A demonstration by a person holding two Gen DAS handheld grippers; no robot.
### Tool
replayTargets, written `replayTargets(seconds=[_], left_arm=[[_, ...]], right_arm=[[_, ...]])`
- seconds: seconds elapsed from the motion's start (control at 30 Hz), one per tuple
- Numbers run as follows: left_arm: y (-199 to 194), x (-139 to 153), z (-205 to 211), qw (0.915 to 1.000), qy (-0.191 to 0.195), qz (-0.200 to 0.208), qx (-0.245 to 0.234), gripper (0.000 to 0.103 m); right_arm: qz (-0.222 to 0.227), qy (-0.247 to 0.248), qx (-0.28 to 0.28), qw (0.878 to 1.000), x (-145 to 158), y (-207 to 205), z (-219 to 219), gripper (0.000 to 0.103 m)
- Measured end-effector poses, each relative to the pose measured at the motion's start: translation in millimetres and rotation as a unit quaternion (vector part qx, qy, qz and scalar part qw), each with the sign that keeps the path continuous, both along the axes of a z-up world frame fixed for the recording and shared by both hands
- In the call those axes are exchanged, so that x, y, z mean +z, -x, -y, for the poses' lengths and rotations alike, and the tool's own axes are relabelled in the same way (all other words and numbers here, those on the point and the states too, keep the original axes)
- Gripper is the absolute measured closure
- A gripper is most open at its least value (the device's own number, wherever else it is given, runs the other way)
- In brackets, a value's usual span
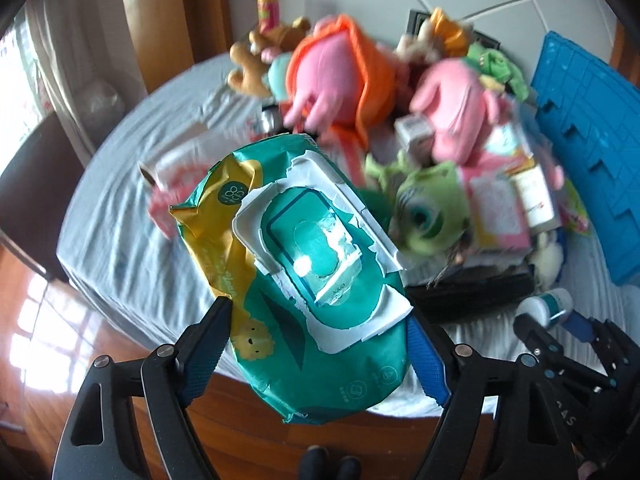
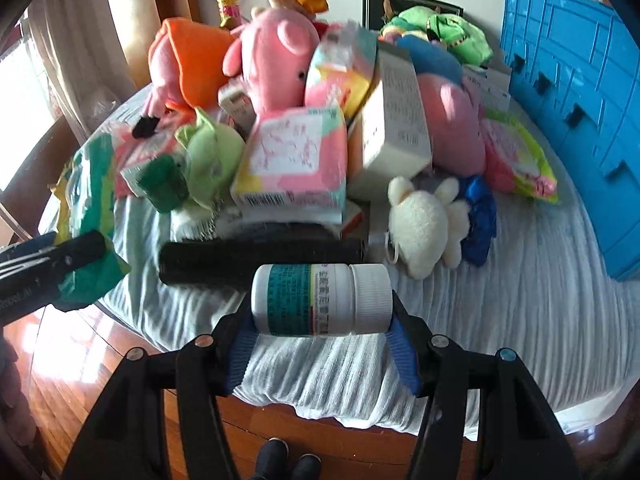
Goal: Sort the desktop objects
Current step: 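Carry the wipe pack with the left tool while the right tool carries the bottle into the blue crate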
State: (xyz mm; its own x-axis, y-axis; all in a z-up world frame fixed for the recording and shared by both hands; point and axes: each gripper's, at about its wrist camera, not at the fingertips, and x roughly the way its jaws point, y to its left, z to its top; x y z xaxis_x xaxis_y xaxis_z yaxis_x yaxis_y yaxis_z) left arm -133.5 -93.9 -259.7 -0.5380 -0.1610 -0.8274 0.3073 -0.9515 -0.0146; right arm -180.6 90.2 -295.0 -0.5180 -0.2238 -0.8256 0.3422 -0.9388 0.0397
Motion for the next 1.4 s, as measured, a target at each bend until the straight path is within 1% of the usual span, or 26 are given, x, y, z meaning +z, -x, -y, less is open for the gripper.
replayTargets(seconds=[0.07, 0.13, 0.33, 0.5, 0.6, 0.77, 0.93, 1.07, 1.2, 1.33, 1.4], left_arm=[[1.6, 12.5, 5.0, 0.9998, 0.009, -0.015, -0.004, 0.021], [5.2, 22.1, 10.3, 0.9996, 0.013, -0.025, -0.007, 0.021], [11.0, 39.9, 20.1, 0.9992, 0.014, -0.034, -0.014, 0.021], [13.3, 58.2, 8.0, 0.998, 0.01, -0.053, -0.033, 0.021], [16.6, 77.3, 0.6, 0.9959, 0.004, -0.074, -0.052, 0.021], [24.1, 109.1, -21.3, 0.9895, -0.005, -0.111, -0.093, 0.021], [38.4, 138.5, -57.2, 0.9812, -0.003, -0.137, -0.136, 0.021], [53.3, 159.0, -99.3, 0.9742, 0.017, -0.156, -0.162, 0.021], [67.3, 186.0, -153.5, 0.9658, 0.025, -0.187, -0.178, 0.021], [80.3, 219.4, -216.3, 0.9577, 0.032, -0.223, -0.179, 0.021], [87.4, 237.2, -252.3, 0.9536, 0.028, -0.236, -0.186, 0.021]], right_arm=[[-0.006, 0.004, 0.001, 1.0, 10.3, -1.0, 0.6, 0.045], [-0.022, 0.006, 0.006, 1.0, 24.3, -5.0, 3.3, 0.045], [-0.061, 0.005, 0.004, 0.998, 63.9, -0.7, 3.0, 0.045], [-0.085, 0.0, 0.0, 0.996, 94.2, 1.4, -0.1, 0.045], [-0.102, -0.006, -0.004, 0.995, 113.7, 0.8, -2.5, 0.045], [-0.146, -0.028, -0.02, 0.989, 164.1, -4.7, -15.3, 0.045], [-0.177, -0.043, -0.041, 0.982, 204.3, -5.0, -44.7, 0.045], [-0.195, -0.038, -0.055, 0.979, 229.2, -3.7, -80.3, 0.045], [-0.21, -0.021, -0.068, 0.975, 252.5, 0.9, -132.7, 0.045], [-0.24, -0.016, -0.069, 0.968, 283.0, 6.5, -192.8, 0.045], [-0.254, -0.015, -0.069, 0.965, 299.0, 12.3, -225.7, 0.045]])
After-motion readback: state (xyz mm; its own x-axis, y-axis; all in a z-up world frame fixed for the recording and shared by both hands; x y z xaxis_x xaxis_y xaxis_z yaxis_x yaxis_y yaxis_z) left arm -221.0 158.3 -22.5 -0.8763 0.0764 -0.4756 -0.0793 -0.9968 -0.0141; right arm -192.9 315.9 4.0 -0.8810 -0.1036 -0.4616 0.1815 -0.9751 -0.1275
